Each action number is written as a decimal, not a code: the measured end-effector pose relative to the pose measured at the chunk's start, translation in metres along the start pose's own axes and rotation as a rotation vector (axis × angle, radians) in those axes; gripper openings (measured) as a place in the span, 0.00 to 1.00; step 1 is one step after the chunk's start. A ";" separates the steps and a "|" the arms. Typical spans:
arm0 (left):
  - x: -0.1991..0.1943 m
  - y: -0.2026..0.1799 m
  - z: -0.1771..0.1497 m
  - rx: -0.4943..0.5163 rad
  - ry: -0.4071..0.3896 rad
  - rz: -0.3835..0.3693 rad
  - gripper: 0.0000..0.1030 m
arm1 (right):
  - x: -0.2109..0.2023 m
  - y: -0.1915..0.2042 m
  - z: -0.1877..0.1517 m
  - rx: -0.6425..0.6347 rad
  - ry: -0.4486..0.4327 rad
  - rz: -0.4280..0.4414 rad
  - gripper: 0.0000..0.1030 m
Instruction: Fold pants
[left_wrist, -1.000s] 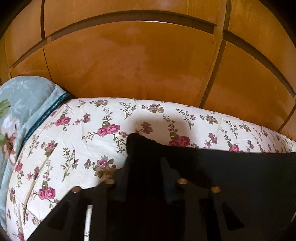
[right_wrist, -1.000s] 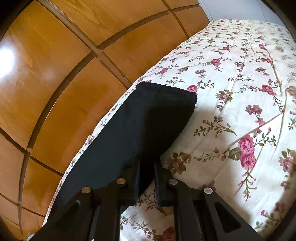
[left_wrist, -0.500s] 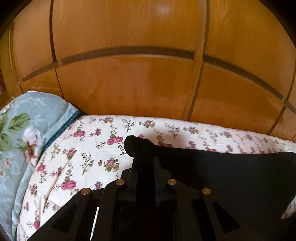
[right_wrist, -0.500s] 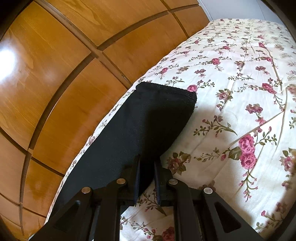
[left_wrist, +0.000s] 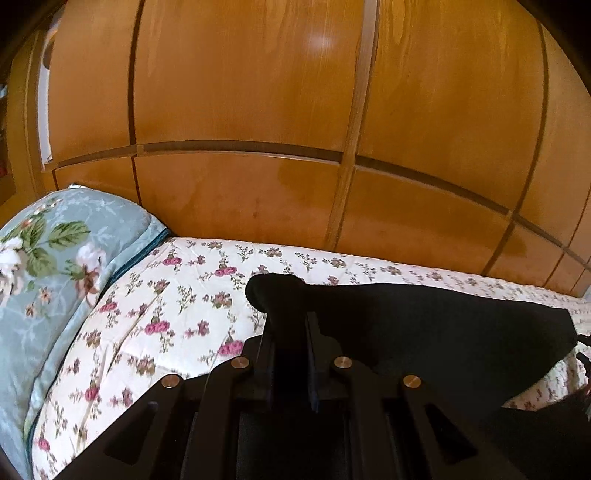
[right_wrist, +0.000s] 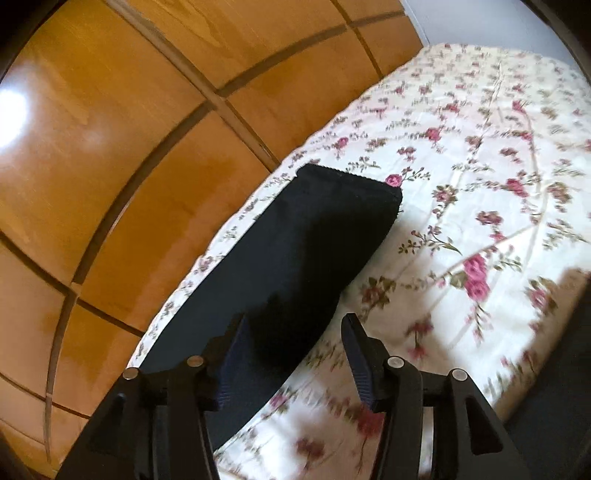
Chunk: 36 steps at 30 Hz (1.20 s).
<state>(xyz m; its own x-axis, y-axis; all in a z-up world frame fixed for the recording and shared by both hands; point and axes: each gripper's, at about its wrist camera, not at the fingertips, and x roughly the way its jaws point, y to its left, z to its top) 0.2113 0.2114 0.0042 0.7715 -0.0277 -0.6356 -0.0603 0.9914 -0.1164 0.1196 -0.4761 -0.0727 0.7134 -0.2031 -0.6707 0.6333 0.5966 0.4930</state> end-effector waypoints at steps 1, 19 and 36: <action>-0.005 0.001 -0.004 -0.006 -0.008 -0.006 0.12 | -0.008 0.003 -0.004 0.000 -0.009 -0.008 0.52; -0.047 0.016 -0.140 -0.291 0.002 -0.137 0.12 | 0.037 0.192 -0.111 -0.370 0.440 0.357 0.63; -0.069 0.026 -0.134 -0.303 -0.053 -0.152 0.12 | 0.078 0.218 -0.118 -0.262 0.543 0.306 0.15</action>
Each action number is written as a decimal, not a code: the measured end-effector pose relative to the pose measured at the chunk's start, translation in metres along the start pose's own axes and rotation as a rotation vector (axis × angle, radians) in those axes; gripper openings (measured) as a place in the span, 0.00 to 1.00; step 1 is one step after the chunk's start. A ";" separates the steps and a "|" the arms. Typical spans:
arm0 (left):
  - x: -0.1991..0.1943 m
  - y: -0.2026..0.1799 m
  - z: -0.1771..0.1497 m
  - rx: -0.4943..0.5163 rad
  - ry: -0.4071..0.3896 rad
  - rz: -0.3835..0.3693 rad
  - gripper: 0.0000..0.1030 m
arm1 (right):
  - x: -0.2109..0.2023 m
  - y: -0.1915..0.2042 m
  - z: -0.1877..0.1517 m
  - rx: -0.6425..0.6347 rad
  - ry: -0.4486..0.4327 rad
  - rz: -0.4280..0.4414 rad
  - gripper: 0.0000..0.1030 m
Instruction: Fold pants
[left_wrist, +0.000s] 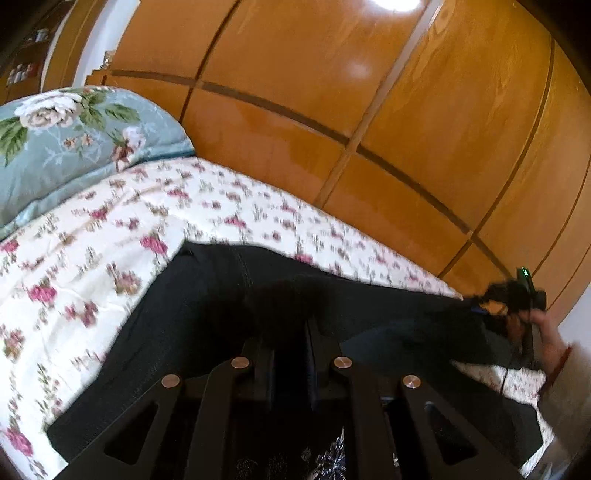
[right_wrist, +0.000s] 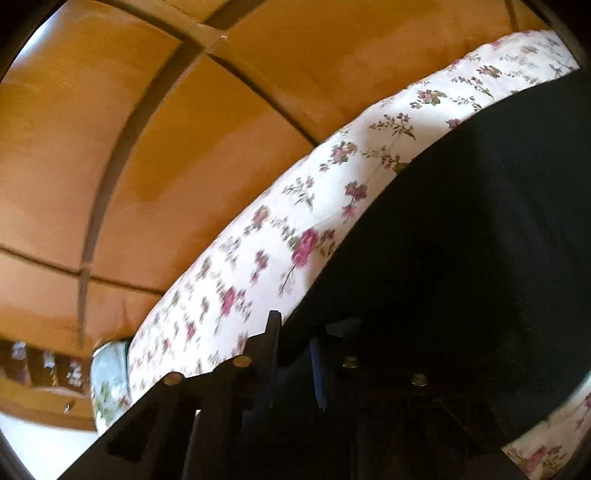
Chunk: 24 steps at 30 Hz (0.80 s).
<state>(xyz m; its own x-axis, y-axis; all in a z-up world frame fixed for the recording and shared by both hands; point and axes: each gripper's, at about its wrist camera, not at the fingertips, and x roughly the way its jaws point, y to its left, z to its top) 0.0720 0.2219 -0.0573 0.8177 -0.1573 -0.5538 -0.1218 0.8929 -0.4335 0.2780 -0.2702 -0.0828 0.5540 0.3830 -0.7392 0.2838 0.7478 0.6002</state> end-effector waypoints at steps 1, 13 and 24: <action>-0.005 0.000 0.007 -0.005 -0.025 -0.002 0.12 | -0.009 0.001 -0.003 -0.027 -0.008 0.016 0.15; -0.048 0.035 0.025 -0.201 -0.164 -0.062 0.12 | -0.151 -0.006 -0.114 -0.303 -0.110 0.274 0.15; -0.057 0.086 -0.044 -0.338 -0.100 -0.036 0.22 | -0.123 -0.058 -0.231 -0.412 -0.050 0.183 0.15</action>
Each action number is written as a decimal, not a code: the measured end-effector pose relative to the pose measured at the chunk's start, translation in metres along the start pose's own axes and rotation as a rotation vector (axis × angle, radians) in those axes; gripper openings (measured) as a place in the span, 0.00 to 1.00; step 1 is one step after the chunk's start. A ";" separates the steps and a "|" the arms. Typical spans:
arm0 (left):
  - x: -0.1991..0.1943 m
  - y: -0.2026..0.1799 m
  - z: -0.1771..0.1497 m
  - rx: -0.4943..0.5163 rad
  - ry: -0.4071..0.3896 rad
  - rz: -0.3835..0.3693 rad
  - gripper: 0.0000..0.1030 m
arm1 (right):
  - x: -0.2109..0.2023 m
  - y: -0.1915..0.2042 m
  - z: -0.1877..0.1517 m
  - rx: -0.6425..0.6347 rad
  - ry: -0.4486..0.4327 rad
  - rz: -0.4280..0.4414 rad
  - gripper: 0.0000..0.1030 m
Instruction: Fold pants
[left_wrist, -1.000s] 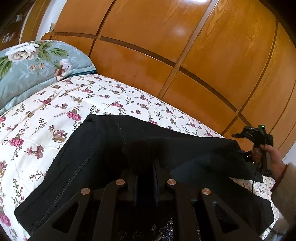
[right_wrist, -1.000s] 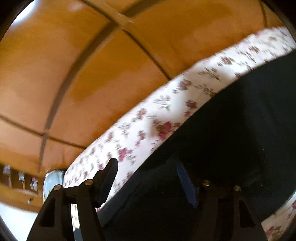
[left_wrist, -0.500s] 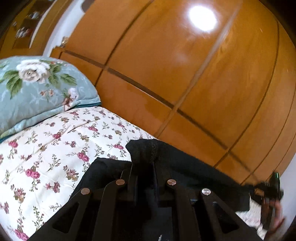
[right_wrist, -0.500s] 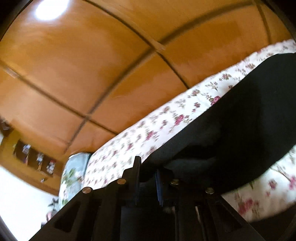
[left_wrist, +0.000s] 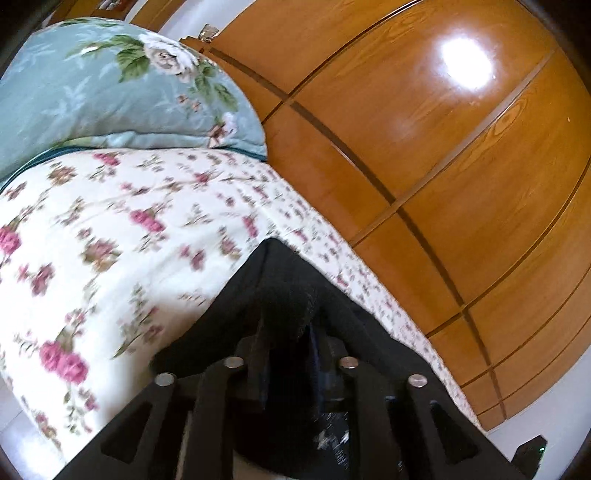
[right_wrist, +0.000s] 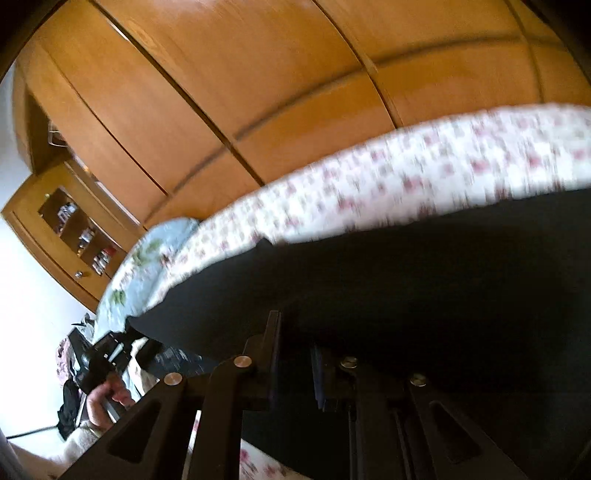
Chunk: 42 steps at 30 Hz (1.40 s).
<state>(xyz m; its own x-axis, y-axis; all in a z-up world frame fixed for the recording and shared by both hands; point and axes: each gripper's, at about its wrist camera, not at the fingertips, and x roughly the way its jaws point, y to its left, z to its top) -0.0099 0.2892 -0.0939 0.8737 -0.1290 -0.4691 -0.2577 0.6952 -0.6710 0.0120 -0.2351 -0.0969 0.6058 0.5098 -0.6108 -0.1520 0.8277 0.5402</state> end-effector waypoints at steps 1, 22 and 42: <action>-0.002 0.004 -0.003 -0.008 0.010 0.003 0.30 | 0.006 -0.005 -0.006 0.020 0.018 -0.004 0.15; -0.002 0.008 -0.006 -0.246 0.093 -0.162 0.75 | 0.008 -0.033 -0.015 0.205 -0.037 0.014 0.47; -0.010 0.016 0.005 -0.046 0.093 0.044 0.07 | -0.036 -0.034 -0.010 0.057 -0.061 -0.081 0.10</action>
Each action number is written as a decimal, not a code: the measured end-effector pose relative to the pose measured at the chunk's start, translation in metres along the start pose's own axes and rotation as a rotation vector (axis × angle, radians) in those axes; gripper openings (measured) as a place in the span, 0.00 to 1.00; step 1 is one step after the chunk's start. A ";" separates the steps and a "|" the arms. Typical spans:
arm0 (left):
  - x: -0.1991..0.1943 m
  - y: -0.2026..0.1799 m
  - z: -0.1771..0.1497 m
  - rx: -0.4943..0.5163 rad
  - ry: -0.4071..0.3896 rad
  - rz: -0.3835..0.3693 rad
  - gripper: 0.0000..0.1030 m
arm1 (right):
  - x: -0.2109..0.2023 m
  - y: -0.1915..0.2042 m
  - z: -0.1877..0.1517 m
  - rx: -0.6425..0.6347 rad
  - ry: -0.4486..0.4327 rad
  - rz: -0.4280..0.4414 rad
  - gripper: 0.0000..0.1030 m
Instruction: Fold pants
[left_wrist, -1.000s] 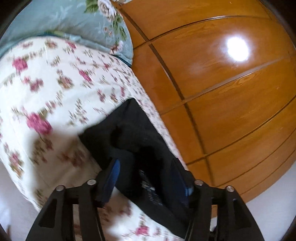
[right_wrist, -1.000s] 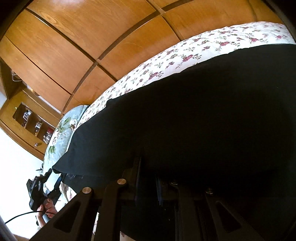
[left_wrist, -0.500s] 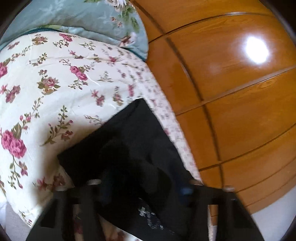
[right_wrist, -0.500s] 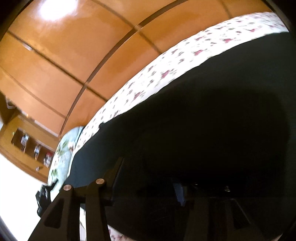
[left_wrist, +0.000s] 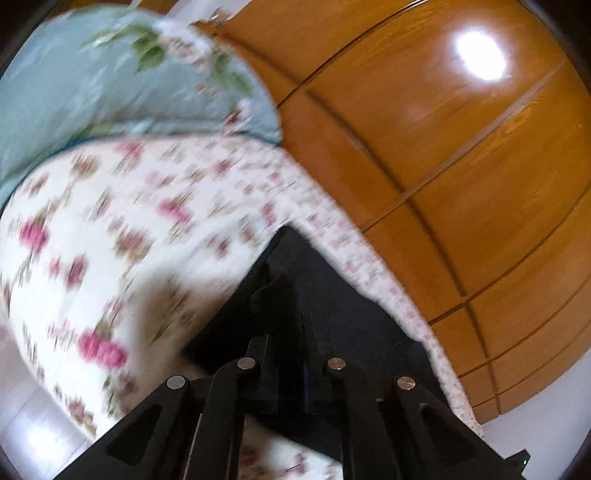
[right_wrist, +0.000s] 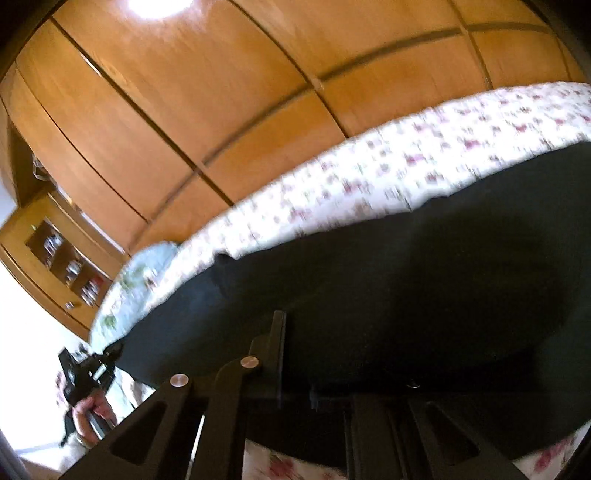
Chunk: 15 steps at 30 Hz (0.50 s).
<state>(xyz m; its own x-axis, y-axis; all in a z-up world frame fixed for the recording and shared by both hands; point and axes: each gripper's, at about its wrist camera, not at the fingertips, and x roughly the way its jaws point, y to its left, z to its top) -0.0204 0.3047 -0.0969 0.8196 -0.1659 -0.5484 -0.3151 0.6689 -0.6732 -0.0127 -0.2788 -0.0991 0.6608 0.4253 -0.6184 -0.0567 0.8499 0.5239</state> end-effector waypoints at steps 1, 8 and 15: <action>0.005 0.008 -0.007 -0.005 0.015 0.031 0.07 | 0.008 -0.004 -0.008 0.001 0.032 -0.021 0.10; 0.005 0.013 -0.016 0.028 0.003 0.041 0.07 | 0.016 -0.023 -0.022 0.030 0.035 -0.009 0.10; -0.008 0.010 -0.021 -0.018 -0.035 0.050 0.19 | 0.004 -0.029 -0.023 0.064 0.029 0.012 0.18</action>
<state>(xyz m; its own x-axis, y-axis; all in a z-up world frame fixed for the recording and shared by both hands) -0.0405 0.2974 -0.1093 0.8186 -0.1074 -0.5643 -0.3644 0.6622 -0.6547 -0.0257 -0.2944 -0.1306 0.6386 0.4450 -0.6278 -0.0157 0.8232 0.5675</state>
